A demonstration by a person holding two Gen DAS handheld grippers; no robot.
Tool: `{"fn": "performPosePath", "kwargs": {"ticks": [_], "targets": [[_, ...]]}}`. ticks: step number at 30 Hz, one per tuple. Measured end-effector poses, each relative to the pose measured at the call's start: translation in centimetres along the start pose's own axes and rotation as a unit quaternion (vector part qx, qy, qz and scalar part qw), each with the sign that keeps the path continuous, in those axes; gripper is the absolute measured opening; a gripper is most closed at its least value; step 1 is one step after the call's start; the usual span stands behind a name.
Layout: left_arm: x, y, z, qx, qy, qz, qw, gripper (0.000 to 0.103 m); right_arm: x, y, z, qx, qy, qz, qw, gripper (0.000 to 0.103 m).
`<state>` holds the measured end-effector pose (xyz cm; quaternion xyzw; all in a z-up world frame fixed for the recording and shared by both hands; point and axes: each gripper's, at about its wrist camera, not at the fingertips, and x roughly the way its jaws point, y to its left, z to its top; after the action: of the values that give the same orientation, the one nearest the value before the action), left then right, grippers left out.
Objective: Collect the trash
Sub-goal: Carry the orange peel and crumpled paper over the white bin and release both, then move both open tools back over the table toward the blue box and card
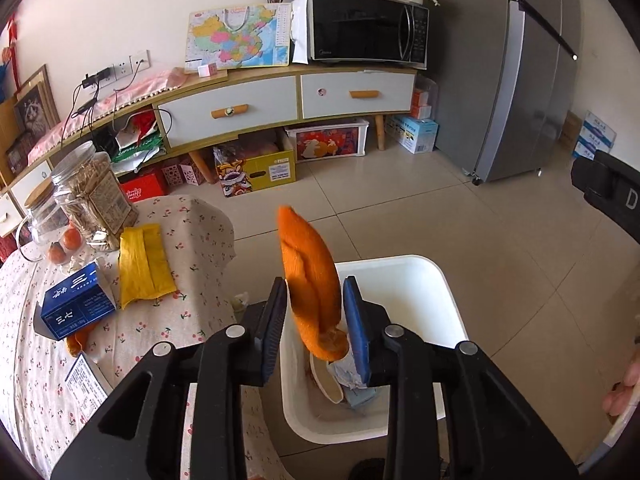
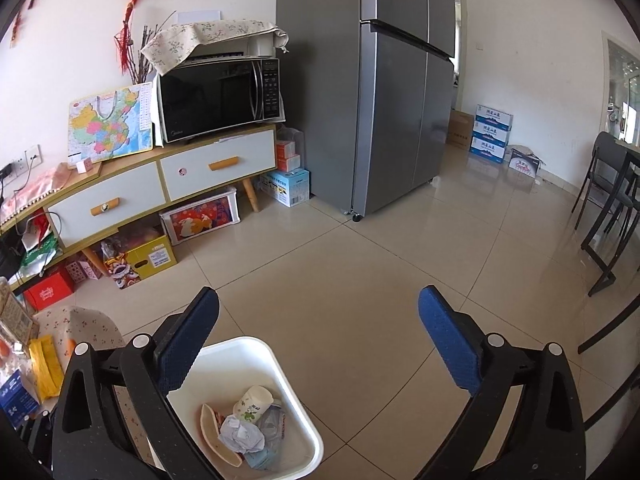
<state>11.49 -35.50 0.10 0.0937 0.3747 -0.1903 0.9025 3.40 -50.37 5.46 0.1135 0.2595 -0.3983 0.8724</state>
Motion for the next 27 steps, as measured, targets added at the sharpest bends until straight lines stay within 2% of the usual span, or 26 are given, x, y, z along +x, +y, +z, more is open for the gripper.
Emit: {"fn": "performPosePath", "kwargs": {"ticks": [2, 4, 10, 18, 27], "targets": [[0.0, -0.5, -0.1, 0.001, 0.0, -0.003, 1.0, 0.065, 0.2, -0.6, 0.0, 0.008, 0.005, -0.004, 1.0, 0.096], [-0.2, -0.6, -0.1, -0.002, -0.004, 0.0, 1.0, 0.071, 0.3, -0.7, -0.1, 0.013, 0.008, -0.005, 1.0, 0.096], [-0.6, 0.7, 0.1, -0.008, -0.002, 0.022, 0.9997, 0.071, -0.1, 0.0, -0.5, 0.001, 0.006, 0.004, 1.0, 0.096], [-2.0, 3.2, 0.0, -0.021, -0.018, 0.051, 0.9983, 0.085, -1.6, 2.9, -1.2, -0.043, -0.006, 0.022, 0.999, 0.096], [-2.5, 6.7, -1.0, -0.045, -0.014, 0.093, 0.9946, 0.088, -2.7, 5.4, -2.2, -0.083, -0.014, 0.034, 0.996, 0.096]]}}
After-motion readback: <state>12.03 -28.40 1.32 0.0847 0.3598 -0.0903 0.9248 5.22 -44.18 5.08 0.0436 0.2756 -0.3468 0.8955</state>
